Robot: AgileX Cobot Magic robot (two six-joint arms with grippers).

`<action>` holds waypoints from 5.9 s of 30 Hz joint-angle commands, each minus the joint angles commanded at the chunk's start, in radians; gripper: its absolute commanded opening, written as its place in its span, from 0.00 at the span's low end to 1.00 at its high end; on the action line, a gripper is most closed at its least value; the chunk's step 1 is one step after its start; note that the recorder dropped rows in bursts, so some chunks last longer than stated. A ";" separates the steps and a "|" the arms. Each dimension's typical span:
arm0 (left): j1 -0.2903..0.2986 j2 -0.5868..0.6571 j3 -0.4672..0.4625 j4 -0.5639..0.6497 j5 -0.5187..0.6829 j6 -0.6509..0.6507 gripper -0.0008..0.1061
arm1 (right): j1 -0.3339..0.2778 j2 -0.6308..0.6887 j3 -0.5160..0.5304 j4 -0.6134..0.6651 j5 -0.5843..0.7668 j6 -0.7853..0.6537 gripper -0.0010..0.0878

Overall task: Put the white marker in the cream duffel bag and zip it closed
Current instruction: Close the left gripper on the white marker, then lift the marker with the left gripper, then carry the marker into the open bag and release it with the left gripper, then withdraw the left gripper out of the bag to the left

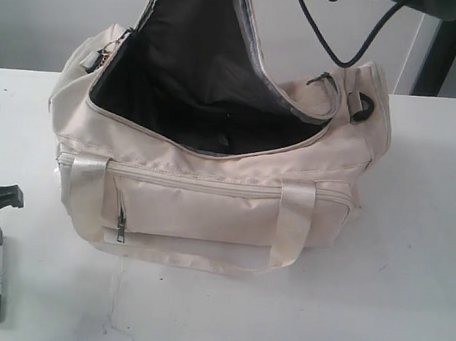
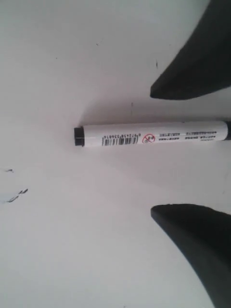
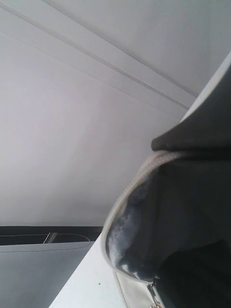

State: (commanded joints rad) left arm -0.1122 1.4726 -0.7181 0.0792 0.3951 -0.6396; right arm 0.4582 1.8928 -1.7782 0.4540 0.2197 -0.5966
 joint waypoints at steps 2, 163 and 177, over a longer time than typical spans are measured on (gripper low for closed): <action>-0.012 0.015 0.000 0.000 -0.006 -0.018 0.61 | 0.000 0.000 0.000 0.000 0.000 0.000 0.01; -0.261 0.045 -0.131 0.465 -1.316 -0.037 0.45 | 0.000 0.000 0.000 0.000 -0.004 0.000 0.01; -0.261 -0.188 -0.131 0.535 -0.902 -0.044 0.01 | 0.000 0.000 0.000 0.000 -0.004 0.000 0.01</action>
State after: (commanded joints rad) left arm -0.3733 1.2849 -0.8495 0.6139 -0.5069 -0.6838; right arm 0.4582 1.8928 -1.7782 0.4540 0.2157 -0.5966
